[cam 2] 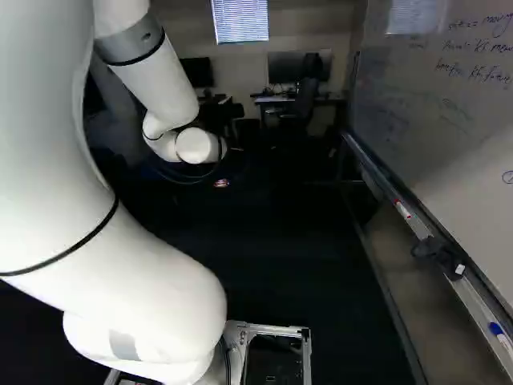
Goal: Open the door and move inside
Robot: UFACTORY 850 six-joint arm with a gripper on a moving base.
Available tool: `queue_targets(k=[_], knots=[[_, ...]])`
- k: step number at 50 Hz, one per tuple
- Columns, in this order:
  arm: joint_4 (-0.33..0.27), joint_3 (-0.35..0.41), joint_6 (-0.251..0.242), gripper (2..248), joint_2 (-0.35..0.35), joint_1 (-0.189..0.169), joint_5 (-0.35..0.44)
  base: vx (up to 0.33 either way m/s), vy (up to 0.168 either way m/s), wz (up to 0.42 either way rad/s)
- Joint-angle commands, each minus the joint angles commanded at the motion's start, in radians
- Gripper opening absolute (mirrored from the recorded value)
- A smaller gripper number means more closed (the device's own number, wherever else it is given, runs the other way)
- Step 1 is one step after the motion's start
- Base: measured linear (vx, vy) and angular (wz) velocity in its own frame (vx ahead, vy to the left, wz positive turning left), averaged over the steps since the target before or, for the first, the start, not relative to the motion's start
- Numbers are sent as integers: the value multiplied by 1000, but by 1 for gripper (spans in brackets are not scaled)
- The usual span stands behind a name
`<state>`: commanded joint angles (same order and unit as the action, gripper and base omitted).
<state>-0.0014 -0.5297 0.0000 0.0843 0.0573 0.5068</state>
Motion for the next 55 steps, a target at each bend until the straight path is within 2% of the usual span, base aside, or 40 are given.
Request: queue_targets(k=[55], knots=[[0, 0, 0, 247, 0, 0, 0, 183, 5, 2]])
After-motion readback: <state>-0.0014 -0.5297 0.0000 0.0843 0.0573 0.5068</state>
